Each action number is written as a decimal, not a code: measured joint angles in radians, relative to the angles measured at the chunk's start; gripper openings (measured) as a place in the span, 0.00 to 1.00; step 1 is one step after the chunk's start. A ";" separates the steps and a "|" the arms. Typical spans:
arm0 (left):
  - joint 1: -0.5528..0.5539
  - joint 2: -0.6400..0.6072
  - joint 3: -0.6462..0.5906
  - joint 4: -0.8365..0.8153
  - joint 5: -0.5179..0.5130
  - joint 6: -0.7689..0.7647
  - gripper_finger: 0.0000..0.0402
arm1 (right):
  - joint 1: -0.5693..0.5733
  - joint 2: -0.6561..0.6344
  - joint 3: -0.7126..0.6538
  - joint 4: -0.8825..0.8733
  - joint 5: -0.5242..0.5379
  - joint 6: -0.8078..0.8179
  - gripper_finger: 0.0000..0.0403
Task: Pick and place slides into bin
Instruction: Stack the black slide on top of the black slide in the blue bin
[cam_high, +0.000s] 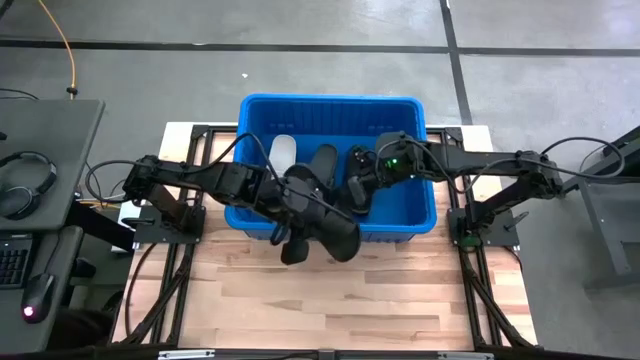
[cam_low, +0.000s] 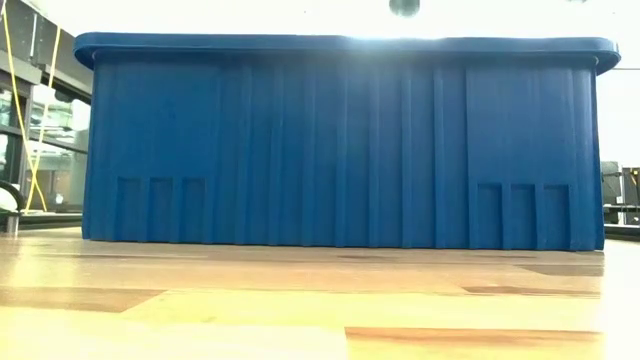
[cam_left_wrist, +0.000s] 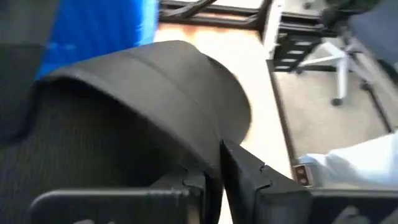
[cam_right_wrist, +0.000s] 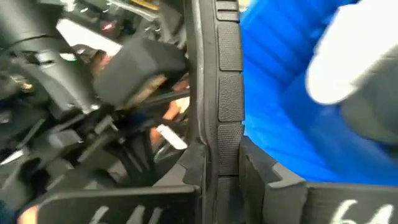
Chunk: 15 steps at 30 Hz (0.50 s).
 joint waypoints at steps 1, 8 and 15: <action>0.000 0.000 0.000 -0.013 -0.015 -0.003 0.08 | -0.006 -0.005 0.000 -0.018 0.015 0.000 0.07; 0.010 -0.014 -0.017 -0.096 -0.118 -0.032 0.21 | -0.057 -0.082 -0.002 -0.193 0.096 -0.033 0.07; 0.080 -0.159 -0.229 0.178 0.037 -0.051 0.28 | -0.113 -0.214 -0.003 -0.284 0.273 -0.053 0.04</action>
